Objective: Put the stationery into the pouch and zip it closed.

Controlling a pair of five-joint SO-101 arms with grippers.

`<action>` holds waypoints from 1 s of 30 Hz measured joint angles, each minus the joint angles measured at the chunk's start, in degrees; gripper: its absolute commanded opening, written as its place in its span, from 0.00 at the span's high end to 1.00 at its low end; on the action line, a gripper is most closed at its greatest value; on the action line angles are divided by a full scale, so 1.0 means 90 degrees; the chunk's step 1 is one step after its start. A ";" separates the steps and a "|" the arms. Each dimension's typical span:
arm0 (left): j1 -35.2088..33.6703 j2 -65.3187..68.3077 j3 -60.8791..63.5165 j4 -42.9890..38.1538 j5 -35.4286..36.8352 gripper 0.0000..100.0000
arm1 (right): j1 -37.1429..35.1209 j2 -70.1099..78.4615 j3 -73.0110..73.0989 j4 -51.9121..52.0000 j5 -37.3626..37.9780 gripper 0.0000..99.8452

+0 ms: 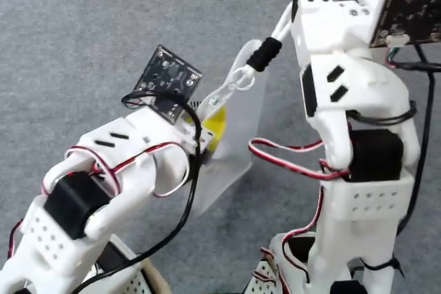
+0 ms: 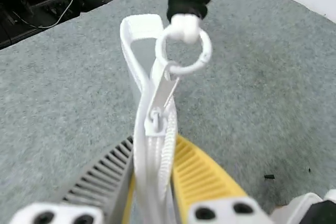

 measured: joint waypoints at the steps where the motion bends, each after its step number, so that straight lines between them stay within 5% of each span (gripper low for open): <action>1: 0.0000 -0.0010 -0.0098 0.0127 0.0000 0.97 | 0.0020 0.0000 0.0127 -0.0147 0.0049 0.99; 7: 0.0000 -0.0010 -0.0596 0.0635 -0.0010 0.97 | 0.0020 0.0000 0.0840 -0.0840 0.0606 0.99; 30: 0.0000 0.0010 -0.2198 0.1368 0.0303 0.97 | 0.0469 -0.0107 0.2608 -0.2403 0.0654 0.99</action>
